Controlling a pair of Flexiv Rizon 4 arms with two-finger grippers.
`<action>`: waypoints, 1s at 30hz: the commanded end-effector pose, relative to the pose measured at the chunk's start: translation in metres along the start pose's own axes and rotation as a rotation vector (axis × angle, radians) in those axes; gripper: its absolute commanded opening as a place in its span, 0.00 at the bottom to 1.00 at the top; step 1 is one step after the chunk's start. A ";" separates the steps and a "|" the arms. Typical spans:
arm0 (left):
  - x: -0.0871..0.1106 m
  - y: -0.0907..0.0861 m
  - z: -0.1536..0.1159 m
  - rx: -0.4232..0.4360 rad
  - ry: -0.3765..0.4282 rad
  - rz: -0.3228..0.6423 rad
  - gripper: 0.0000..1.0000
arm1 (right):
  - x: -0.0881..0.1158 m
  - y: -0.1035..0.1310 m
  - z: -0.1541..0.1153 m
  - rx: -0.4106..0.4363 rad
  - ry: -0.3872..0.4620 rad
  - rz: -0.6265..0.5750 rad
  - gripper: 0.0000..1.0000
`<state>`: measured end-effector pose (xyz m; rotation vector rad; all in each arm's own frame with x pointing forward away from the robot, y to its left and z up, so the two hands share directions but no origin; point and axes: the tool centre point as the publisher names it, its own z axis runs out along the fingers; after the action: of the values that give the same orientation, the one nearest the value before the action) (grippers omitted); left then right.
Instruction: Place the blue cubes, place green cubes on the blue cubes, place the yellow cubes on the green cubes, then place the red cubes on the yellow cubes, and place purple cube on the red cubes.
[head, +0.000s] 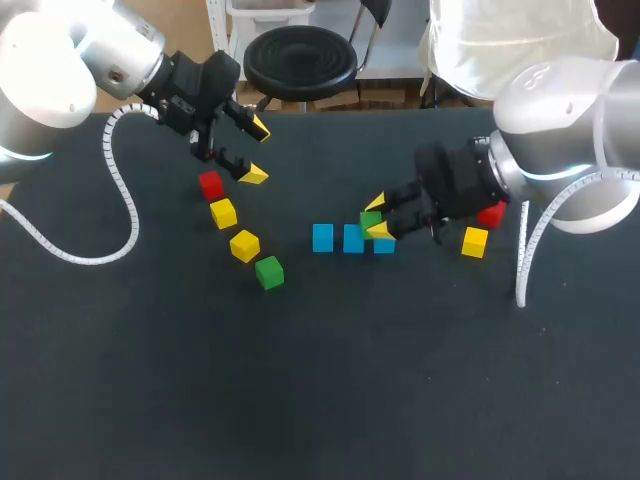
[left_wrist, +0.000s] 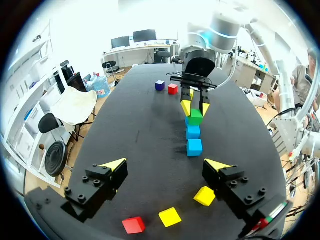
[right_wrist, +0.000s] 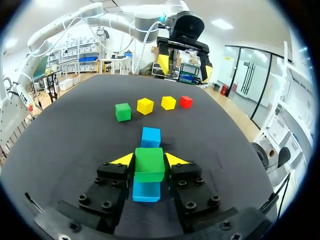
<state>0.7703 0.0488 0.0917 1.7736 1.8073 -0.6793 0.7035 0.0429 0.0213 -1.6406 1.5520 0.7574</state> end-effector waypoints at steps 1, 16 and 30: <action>0.001 0.001 0.000 0.001 -0.002 0.003 1.00 | 0.000 -0.001 -0.001 0.000 0.002 -0.005 0.00; 0.001 0.001 0.000 0.001 -0.002 0.003 1.00 | -0.002 -0.002 0.001 -0.013 0.003 -0.009 0.00; 0.001 0.001 0.000 0.001 -0.002 0.003 1.00 | 0.002 0.000 0.003 -0.017 0.006 0.004 0.00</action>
<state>0.7703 0.0488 0.0917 1.7736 1.8073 -0.6793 0.7026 0.0442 0.0202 -1.6527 1.5573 0.7685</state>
